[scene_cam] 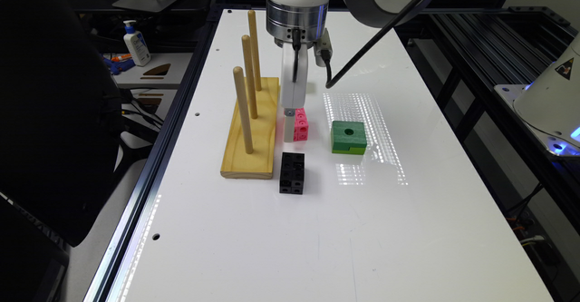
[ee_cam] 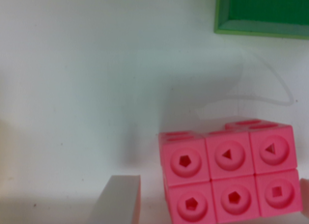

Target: Pick up pink block.

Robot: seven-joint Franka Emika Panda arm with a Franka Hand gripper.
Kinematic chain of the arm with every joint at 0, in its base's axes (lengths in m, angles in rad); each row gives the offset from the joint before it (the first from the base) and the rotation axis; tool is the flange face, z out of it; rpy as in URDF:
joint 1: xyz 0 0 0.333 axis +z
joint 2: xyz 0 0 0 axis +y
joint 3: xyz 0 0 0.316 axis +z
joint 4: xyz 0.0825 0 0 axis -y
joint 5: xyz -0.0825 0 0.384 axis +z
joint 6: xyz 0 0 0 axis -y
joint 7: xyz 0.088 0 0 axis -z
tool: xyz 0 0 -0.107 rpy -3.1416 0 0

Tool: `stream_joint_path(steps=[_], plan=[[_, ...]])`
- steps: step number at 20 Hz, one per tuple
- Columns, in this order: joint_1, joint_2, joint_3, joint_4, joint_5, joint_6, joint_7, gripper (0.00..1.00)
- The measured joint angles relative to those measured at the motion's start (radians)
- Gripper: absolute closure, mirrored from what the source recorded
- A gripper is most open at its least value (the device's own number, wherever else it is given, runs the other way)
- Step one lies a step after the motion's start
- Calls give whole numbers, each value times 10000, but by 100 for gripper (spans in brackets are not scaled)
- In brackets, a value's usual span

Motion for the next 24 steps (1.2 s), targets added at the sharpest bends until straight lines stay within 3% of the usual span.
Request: stream_joint_path(steps=[14, 22, 23, 24], plan=[[10, 1, 29, -73, 0, -29, 0, 0], [17, 264, 30, -115, -19, 146, 6, 0], [15, 261, 30, -117, -19, 146, 5, 100], [15, 261, 30, -117, -19, 146, 5, 100]])
